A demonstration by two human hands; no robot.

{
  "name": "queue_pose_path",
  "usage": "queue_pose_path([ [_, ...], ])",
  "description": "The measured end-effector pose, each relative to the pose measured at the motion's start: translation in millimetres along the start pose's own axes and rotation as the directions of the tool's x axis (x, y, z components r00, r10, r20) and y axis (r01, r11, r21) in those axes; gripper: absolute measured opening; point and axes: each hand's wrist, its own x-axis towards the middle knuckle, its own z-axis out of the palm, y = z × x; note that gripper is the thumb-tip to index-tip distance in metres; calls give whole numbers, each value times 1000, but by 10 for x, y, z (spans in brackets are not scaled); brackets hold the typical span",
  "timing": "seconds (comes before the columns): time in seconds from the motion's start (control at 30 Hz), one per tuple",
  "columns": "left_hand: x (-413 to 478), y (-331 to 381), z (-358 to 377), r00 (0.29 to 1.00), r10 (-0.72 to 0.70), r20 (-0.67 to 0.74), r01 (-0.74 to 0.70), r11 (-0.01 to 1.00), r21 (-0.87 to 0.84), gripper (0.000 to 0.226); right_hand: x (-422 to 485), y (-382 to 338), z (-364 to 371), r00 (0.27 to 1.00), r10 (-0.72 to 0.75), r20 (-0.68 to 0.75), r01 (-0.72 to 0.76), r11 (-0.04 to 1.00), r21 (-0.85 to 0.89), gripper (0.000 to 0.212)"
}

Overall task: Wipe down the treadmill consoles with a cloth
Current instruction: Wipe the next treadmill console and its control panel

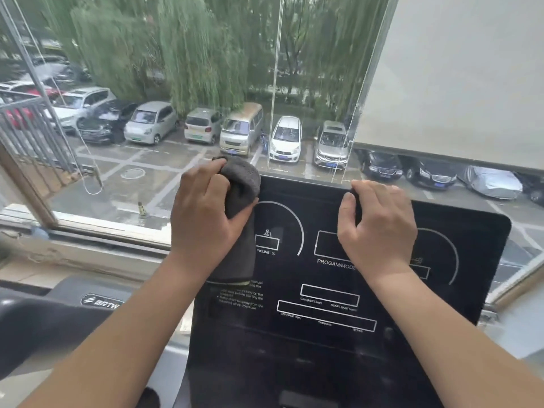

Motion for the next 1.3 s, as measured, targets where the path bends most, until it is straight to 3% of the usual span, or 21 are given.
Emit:
queue_pose_path([
  [0.2, -121, 57, 55, 995, 63, -73, -57, 995, 79, 39, -23, 47, -6, 999, -36, 1, 36, 999, 5, 30],
  [0.4, -637, 106, 82, 987, 109, 121, -118, 990, 73, 51, -38, -8, 56, 998, 41, -41, -38, 998, 57, 27],
  [0.53, -1054, -17, 36, 916, 309, 256, -327, 945, 28, 46, -41, -12, 42, 998, 60, -18, -59, 996, 73, 27],
  [0.63, -855, -295, -55, 862, 445, 244, -467, 884, 38, 40, -42, -14, 17, 998, 66, 24, -68, 994, 91, 30],
  [0.73, -442, -389, -49, 972, 216, 87, -225, 968, 108, 38, -37, -24, -3, 997, 74, 34, -77, 992, 101, 30],
  [0.8, -335, -240, 4, 998, 57, 7, -57, 995, 85, 36, -35, -30, -5, 996, 86, 39, -89, 990, 105, 30],
  [0.83, -362, -141, 41, 999, 41, -7, -41, 997, 65, 36, -35, -28, -5, 995, 89, 45, -93, 990, 108, 31],
  [0.93, -647, 32, 115, 975, 211, 68, -211, 977, -13, 29, -33, -4, -24, 993, 86, 76, -95, 988, 125, 33],
  [1.0, -760, -12, 64, 897, 409, 167, -396, 912, -104, 27, -31, 5, -45, 992, 81, 93, -93, 987, 133, 35],
  [1.07, -619, -123, -19, 839, 502, 212, -480, 865, -148, 28, -30, 6, -64, 991, 80, 105, -94, 986, 136, 36],
  [1.13, -399, -192, -77, 906, 390, 163, -372, 919, -127, 32, -27, 7, -76, 990, 83, 114, -99, 986, 137, 36],
  [1.2, -239, -214, -114, 988, 132, 79, -122, 985, -121, 43, -24, -1, -86, 989, 84, 118, -101, 985, 142, 35],
  [1.23, -233, -191, -110, 998, 40, 52, -33, 992, -125, 48, -27, -7, -87, 989, 87, 118, -104, 984, 143, 35],
  [1.3, -400, -101, -52, 999, 2, 49, 4, 993, -120, 52, -35, -19, -88, 989, 91, 115, -107, 984, 139, 35],
])
